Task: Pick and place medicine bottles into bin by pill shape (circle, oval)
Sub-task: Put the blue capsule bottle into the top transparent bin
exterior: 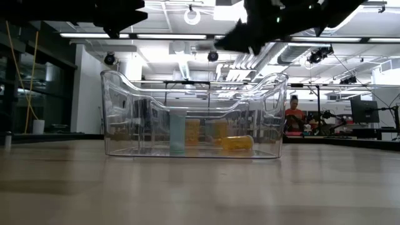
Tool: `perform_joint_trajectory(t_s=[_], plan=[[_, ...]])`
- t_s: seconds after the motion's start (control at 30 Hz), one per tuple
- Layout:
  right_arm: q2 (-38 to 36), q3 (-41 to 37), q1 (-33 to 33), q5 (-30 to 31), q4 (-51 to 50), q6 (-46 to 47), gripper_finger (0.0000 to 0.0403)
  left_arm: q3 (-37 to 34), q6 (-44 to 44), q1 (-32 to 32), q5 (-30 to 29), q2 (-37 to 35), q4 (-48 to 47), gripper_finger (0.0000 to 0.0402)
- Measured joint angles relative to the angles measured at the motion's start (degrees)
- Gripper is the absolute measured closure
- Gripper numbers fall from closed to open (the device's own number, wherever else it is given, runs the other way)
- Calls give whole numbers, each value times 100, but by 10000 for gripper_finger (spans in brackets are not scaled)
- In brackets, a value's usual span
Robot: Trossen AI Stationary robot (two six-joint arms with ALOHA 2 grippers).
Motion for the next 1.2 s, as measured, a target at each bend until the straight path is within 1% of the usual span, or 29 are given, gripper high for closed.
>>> perform_joint_trajectory(t_s=[0.03,0.1,0.23,0.3,0.43,0.6,0.67,0.8,0.9,1.1,1.2], plan=[[0,0,-37,258,-226,101,302,0,-2,0,-10,0,0,186],[2,55,-143,514,-758,428,302,0,-14,0,-12,0,4,186],[240,503,-339,642,-1844,1133,302,0,-1,0,-77,0,38,186],[523,774,-377,650,-2281,1291,302,0,4,0,-151,0,37,186],[1209,1489,-384,681,-3044,1301,302,0,4,0,-234,0,31,186],[1871,2450,-384,989,-4118,1490,302,0,-32,0,-249,0,22,186],[2048,2679,-385,899,-4276,1553,302,0,-37,0,-251,0,17,186],[2305,2822,-384,499,-4219,1331,302,0,-39,0,-256,0,11,186],[2427,2837,-379,488,-4216,1274,302,0,-51,0,-260,0,9,186],[2424,2804,-417,496,-4209,1294,302,0,-52,0,-260,0,7,186],[2424,2804,-410,348,-4208,1273,302,0,-46,0,-260,0,8,186]])
